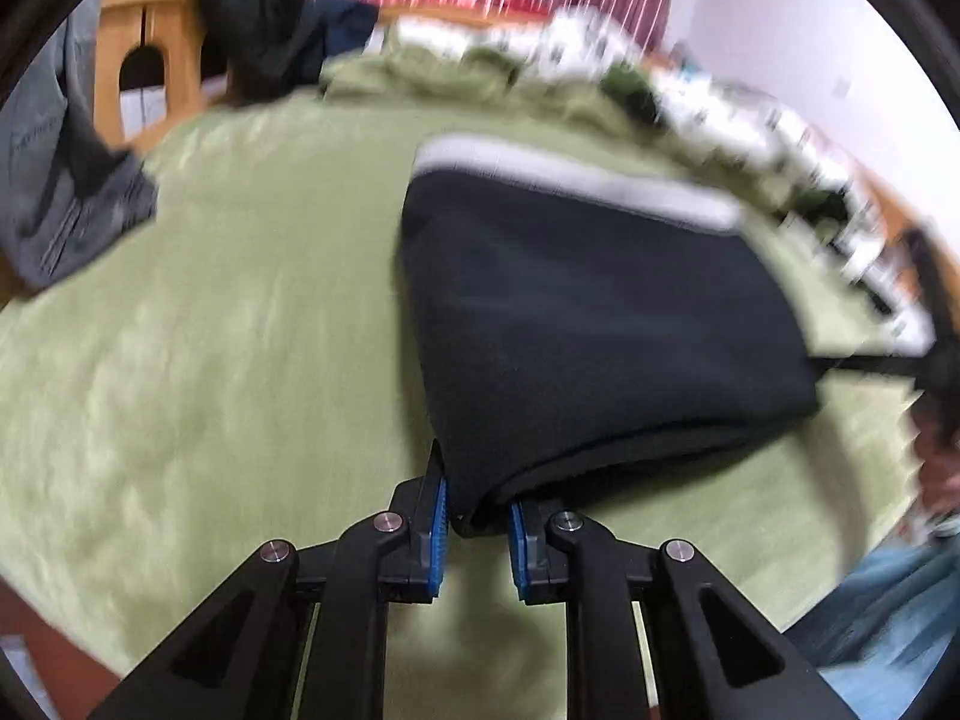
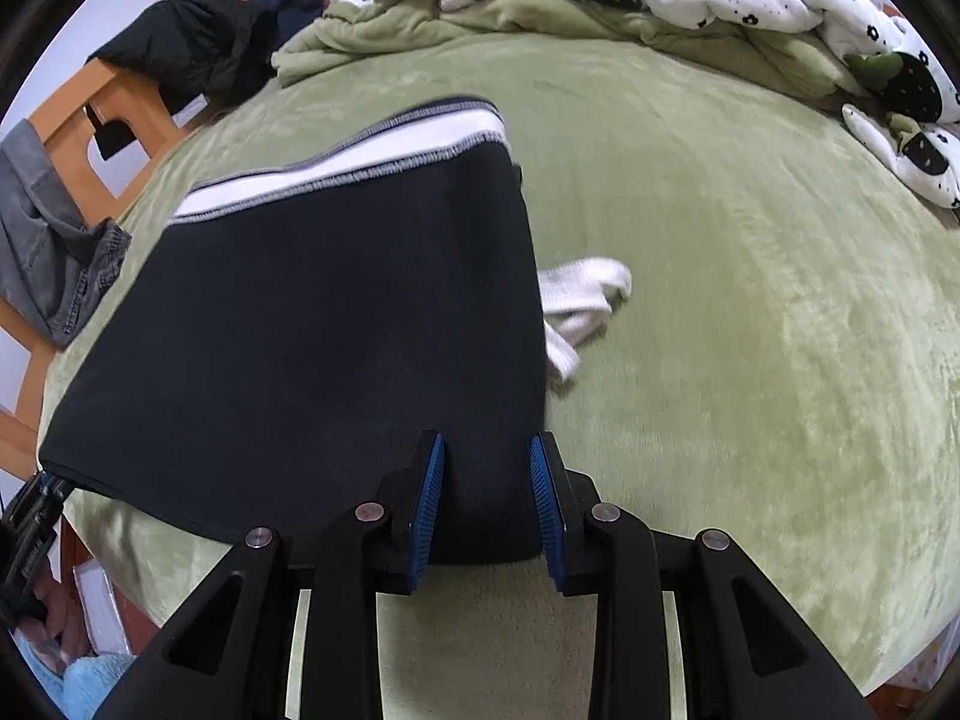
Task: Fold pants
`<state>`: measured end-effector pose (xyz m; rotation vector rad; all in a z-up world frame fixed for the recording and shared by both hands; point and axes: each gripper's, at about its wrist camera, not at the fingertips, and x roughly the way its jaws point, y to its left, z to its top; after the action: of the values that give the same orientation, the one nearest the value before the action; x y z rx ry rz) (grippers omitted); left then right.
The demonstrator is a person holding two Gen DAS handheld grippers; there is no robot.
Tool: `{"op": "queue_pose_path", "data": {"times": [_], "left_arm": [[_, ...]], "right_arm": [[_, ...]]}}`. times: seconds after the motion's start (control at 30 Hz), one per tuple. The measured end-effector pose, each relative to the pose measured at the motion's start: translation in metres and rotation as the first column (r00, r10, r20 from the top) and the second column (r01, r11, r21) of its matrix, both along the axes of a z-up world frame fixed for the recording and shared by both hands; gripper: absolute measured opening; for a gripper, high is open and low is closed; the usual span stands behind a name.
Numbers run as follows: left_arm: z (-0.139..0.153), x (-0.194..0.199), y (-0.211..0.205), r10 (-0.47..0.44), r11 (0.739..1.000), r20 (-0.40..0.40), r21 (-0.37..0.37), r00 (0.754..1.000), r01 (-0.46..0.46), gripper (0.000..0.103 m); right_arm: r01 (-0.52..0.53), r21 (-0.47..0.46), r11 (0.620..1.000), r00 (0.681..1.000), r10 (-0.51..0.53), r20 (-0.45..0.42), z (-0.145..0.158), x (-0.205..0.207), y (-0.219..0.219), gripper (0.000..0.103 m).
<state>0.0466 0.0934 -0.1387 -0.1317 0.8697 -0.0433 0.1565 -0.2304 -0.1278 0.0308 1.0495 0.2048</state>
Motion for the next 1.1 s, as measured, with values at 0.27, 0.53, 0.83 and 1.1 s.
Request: {"op": "queue_pose_path", "data": {"times": [0.27, 0.53, 0.83, 1.1], "left_arm": [[0.014, -0.043, 0.01, -0.016, 1.0, 0.022, 0.026, 1.0, 0.015, 0.028], [0.063, -0.013, 0.014, -0.027, 0.994, 0.097, -0.101, 0.995, 0.037, 0.042], [0.009, 0.069, -0.034, -0.239, 0.97, -0.05, -0.054, 0.97, 0.236, 0.048], [0.007, 0.047, -0.034, -0.204, 0.979, -0.006, -0.012, 0.979, 0.204, 0.05]], "right_arm": [[-0.026, -0.028, 0.999, 0.997, 0.028, 0.072, 0.015, -0.014, -0.001, 0.03], [-0.076, -0.08, 0.994, 0.973, 0.091, 0.211, 0.032, -0.023, 0.01, 0.03], [-0.232, -0.221, 0.947, 0.939, 0.277, 0.205, 0.002, -0.005, 0.042, 0.031], [-0.302, -0.331, 0.894, 0.914, 0.37, 0.165, -0.006, -0.01, 0.043, 0.035]]}}
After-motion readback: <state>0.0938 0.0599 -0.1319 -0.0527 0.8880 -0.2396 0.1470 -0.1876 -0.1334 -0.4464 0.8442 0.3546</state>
